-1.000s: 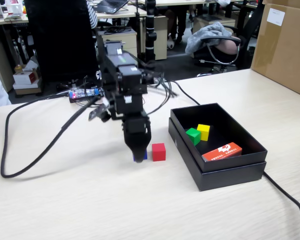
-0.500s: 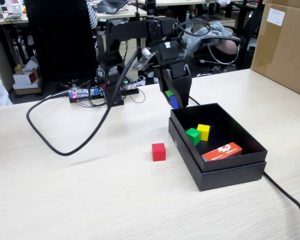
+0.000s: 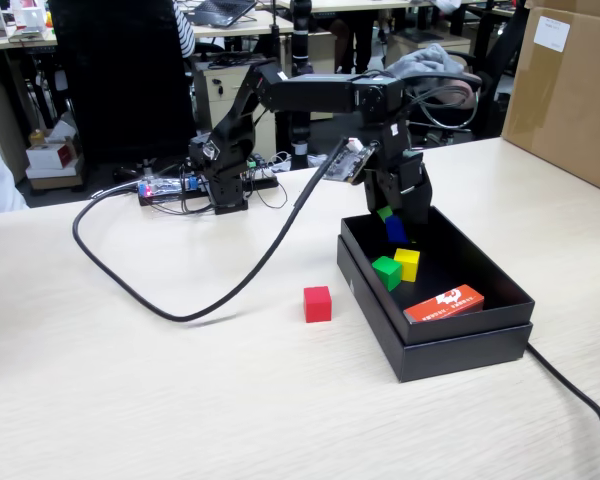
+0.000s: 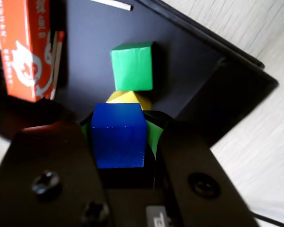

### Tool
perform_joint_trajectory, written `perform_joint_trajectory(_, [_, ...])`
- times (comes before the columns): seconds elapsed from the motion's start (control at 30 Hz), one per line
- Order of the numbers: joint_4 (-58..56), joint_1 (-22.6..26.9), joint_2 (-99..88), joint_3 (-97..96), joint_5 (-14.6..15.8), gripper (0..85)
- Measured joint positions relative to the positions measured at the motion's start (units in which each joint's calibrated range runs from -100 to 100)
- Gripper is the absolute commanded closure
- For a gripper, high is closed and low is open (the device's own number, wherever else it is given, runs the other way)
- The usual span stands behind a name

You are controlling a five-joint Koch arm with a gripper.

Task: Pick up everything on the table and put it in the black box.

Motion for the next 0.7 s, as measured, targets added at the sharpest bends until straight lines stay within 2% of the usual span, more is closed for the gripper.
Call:
perform_joint_trajectory(0.43, [0.0, 0.1, 8.8, 3.8, 0.6, 83.9])
perform_joint_trajectory(0.53, [0.0, 0.1, 8.9, 3.8, 0.6, 66.4])
perform_joint_trajectory(0.57, [0.0, 0.1, 8.9, 3.8, 0.6, 52.4])
perform_joint_trajectory(0.63, [0.2, 0.1, 8.5, 1.1, 0.5, 43.2])
perform_joint_trajectory(0.7, [0.8, 0.1, 8.3, -2.7, 0.6, 39.8])
